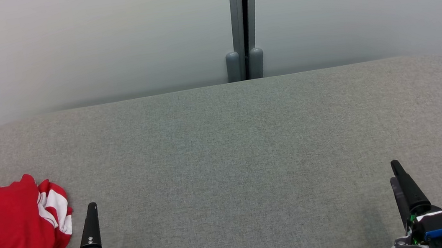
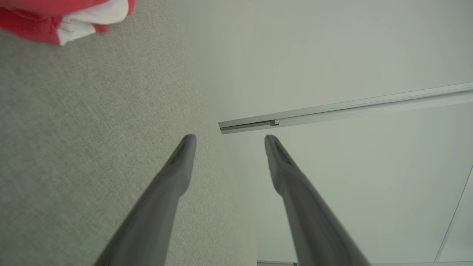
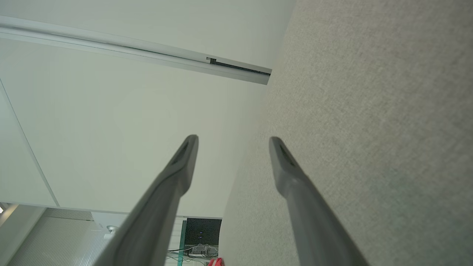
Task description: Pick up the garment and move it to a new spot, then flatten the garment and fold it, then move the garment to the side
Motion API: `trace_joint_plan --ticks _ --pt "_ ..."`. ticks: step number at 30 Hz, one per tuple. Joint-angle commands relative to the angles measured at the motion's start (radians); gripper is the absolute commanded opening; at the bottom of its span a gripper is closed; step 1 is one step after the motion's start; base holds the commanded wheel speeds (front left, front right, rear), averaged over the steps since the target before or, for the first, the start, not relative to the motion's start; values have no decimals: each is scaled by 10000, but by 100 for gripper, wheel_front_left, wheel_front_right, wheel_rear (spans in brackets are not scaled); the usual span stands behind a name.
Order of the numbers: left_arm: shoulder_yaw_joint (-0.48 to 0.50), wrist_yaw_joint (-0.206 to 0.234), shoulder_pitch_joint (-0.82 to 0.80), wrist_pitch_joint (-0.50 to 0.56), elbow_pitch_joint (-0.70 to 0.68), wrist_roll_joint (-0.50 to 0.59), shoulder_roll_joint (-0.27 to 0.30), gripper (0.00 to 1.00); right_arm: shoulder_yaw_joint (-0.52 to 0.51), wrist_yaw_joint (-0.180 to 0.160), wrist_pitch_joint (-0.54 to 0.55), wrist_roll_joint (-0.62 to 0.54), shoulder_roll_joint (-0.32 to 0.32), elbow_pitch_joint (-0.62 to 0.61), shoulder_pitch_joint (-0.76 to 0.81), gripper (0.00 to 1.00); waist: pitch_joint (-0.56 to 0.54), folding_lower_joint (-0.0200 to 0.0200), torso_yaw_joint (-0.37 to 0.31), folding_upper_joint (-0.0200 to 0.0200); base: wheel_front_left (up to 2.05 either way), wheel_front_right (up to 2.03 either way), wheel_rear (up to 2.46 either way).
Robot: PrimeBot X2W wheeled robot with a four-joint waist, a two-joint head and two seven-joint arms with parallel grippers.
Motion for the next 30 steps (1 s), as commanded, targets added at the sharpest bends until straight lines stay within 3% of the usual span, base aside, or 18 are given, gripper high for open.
trace_joint_plan --ticks 1,18,30 --pt "-98 44 -149 -91 -199 330 88 100 39 14 -84 -347 -42 -154 -218 100 1 0 1 0 0 0 0" --pt "-934 539 -57 -774 -192 3483 317 100 202 19 -770 -3954 -70 -401 -85 100 -31 0 20 0 0 0 0" --pt "-1346 694 23 -1188 -215 5169 417 100 411 23 -1182 -5653 -87 -319 -29 100 -44 0 35 0 0 0 0"
